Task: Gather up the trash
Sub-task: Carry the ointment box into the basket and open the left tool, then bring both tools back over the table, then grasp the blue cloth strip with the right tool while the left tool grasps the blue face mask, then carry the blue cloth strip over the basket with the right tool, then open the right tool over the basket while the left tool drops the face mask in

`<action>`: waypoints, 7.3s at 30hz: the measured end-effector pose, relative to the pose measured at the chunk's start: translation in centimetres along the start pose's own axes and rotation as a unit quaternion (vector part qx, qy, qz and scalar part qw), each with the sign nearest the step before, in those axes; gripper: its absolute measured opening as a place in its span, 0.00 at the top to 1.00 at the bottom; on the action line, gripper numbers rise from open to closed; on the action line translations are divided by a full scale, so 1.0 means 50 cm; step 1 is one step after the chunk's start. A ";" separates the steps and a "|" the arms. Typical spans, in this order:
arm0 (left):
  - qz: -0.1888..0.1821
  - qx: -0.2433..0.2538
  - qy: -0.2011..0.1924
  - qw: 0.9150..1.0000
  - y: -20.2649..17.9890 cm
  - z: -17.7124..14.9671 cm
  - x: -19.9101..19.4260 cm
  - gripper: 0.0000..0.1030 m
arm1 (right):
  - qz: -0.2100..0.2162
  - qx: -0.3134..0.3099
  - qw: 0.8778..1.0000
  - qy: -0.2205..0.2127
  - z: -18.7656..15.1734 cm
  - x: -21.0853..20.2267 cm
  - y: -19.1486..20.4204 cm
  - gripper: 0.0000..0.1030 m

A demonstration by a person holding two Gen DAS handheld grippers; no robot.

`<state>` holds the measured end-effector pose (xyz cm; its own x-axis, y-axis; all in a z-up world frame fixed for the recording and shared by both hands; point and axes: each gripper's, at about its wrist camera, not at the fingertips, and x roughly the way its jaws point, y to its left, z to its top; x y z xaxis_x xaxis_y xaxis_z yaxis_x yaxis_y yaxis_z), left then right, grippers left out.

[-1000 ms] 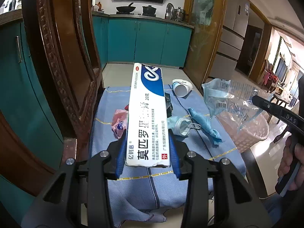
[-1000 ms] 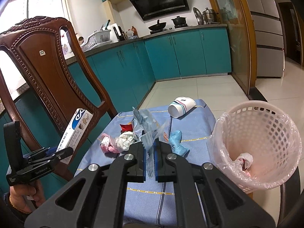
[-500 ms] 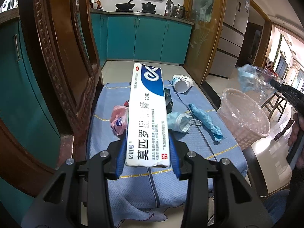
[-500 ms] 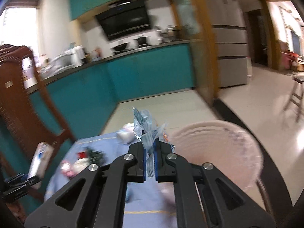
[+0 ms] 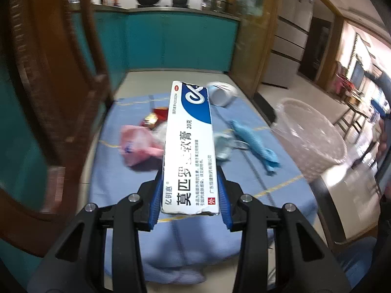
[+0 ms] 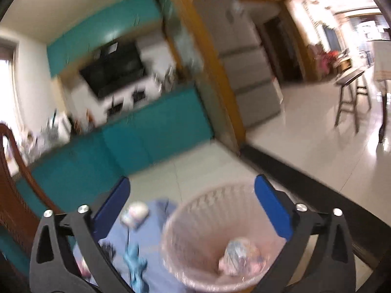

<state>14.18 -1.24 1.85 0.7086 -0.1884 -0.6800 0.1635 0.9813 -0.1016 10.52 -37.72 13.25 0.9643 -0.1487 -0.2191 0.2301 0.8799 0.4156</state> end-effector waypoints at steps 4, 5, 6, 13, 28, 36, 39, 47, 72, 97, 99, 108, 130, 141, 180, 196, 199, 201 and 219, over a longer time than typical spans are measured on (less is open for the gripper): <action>-0.045 0.024 0.023 0.998 -0.107 0.012 0.037 0.61 | -0.027 0.052 0.997 -0.050 0.014 -0.031 -0.048 0.03; -0.058 0.039 0.022 0.997 -0.153 0.025 0.047 0.61 | -0.031 0.067 0.996 -0.056 0.018 -0.033 -0.061 0.03; -0.071 0.051 0.020 0.996 -0.193 0.039 0.055 0.61 | -0.036 0.081 0.994 -0.061 0.020 -0.034 -0.073 0.03; -0.150 0.092 0.020 0.984 -0.456 0.169 0.167 0.18 | -0.027 0.096 0.994 -0.048 0.024 -0.023 -0.095 0.03; -0.004 0.005 -0.039 0.999 -0.120 0.088 0.003 0.10 | 0.061 -0.026 0.994 0.088 -0.050 0.019 0.071 0.03; 0.034 -0.039 -0.038 0.998 0.022 0.019 -0.045 0.09 | 0.137 -0.202 0.944 0.222 -0.211 0.022 0.271 0.03; 0.025 -0.043 -0.038 0.998 0.031 0.012 -0.042 0.09 | 0.145 -0.224 0.936 0.231 -0.236 0.017 0.306 0.03; 0.014 -0.035 -0.023 0.999 0.027 0.007 -0.024 0.09 | 0.146 -0.212 0.934 0.246 -0.254 0.037 0.295 0.03; 0.021 -0.031 -0.015 0.999 0.032 0.004 -0.010 0.09 | 0.141 -0.230 0.931 0.247 -0.266 0.045 0.292 0.03; 0.030 -0.024 0.034 0.999 0.030 -0.016 0.060 0.10 | 0.110 -0.267 0.911 0.294 -0.360 0.199 0.310 0.23; 0.023 -0.019 0.035 0.999 0.024 -0.016 0.071 0.10 | 0.105 -0.245 0.903 0.337 -0.388 0.250 0.298 0.36; 0.022 0.012 0.040 0.999 -0.014 0.006 0.155 0.27 | 0.126 -0.201 0.906 0.351 -0.340 0.241 0.279 0.86; -0.044 0.002 -0.024 0.999 -0.012 0.093 0.074 0.96 | 0.191 -0.161 0.925 0.286 -0.218 0.110 0.258 0.86; -0.003 -0.025 -0.052 0.998 0.073 0.050 -0.042 0.96 | 0.210 -0.190 0.917 0.281 -0.243 0.055 0.301 0.86; 0.001 -0.054 -0.025 0.998 0.091 0.039 -0.021 0.96 | 0.198 -0.224 0.910 0.288 -0.275 0.045 0.326 0.86; 0.002 -0.053 -0.022 0.998 0.093 0.036 -0.017 0.96 | 0.199 -0.223 0.911 0.286 -0.273 0.043 0.323 0.86; 0.002 -0.054 -0.022 0.998 0.094 0.035 -0.016 0.96 | 0.194 -0.216 0.915 0.279 -0.259 0.048 0.312 0.86; 0.001 -0.054 -0.022 0.998 0.095 0.034 -0.016 0.96 | 0.185 -0.206 0.922 0.269 -0.239 0.055 0.292 0.86; -0.012 -0.030 -0.008 0.999 0.055 0.028 -0.001 0.96 | 0.046 -0.034 0.991 0.125 -0.055 0.084 0.034 0.22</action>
<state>15.54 1.43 2.62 0.7155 -0.2120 -0.6656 0.1388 0.9770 -0.1619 14.57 -35.59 10.60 0.9161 0.0419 -0.3987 0.1259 0.9142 0.3853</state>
